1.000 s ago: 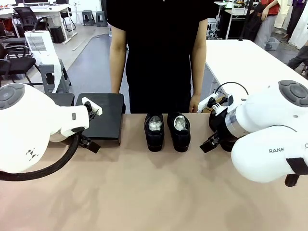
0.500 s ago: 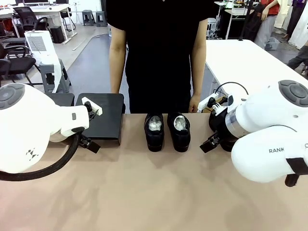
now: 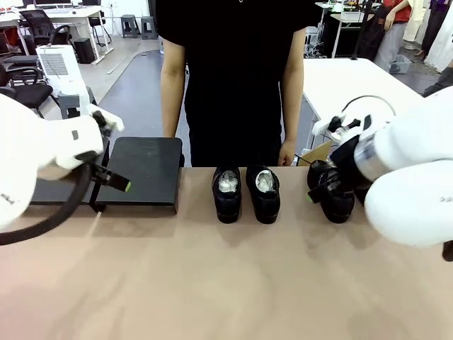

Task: Organize the shoes by placing them on the stand.
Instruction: Pick up one Shoe and place it in the middle of the table.

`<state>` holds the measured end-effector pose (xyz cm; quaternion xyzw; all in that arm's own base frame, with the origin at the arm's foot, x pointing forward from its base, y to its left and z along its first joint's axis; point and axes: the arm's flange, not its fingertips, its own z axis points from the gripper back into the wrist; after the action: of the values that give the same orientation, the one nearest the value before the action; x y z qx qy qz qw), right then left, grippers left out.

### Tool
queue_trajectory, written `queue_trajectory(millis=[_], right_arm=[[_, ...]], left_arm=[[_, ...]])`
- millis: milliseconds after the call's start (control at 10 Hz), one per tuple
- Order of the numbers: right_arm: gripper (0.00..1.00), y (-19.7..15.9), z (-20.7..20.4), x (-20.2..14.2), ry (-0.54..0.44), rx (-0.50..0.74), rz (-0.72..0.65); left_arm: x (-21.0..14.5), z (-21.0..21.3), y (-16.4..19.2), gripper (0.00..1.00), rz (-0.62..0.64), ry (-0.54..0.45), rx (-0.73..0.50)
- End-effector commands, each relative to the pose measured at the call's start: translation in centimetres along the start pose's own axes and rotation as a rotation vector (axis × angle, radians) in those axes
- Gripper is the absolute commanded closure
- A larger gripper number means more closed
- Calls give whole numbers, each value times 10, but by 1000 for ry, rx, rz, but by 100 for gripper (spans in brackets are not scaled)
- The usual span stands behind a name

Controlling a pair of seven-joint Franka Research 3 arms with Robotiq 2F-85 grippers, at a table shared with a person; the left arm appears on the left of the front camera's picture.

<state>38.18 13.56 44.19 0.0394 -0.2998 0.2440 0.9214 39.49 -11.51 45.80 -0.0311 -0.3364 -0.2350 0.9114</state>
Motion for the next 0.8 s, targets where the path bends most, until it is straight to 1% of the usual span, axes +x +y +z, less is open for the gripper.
queue_trajectory(millis=[0, 100, 200, 300, 400, 500, 700], right_arm=[[0, -28, 42, -3, -24, 76, -122], [0, -52, 65, -8, -40, 113, -181], [0, -78, 91, -18, -79, 159, -246], [0, -91, 107, -26, -102, 207, -267], [0, -109, 125, -42, -125, 266, -302], [0, -127, 134, -59, -129, 339, -329], [0, -146, 150, -91, -176, 400, -379]], left_arm=[[-30, 44, 19, 0, 24, 10, -118], [-38, 58, 36, 0, 32, -32, -195], [-42, 65, 56, 0, 74, -44, -196], [-49, 74, 73, 0, 88, -44, -236], [-61, 83, 85, 0, 92, -31, -265], [-74, 94, 96, 0, 93, -42, -318], [-97, 116, 110, 0, 126, -103, -374]])
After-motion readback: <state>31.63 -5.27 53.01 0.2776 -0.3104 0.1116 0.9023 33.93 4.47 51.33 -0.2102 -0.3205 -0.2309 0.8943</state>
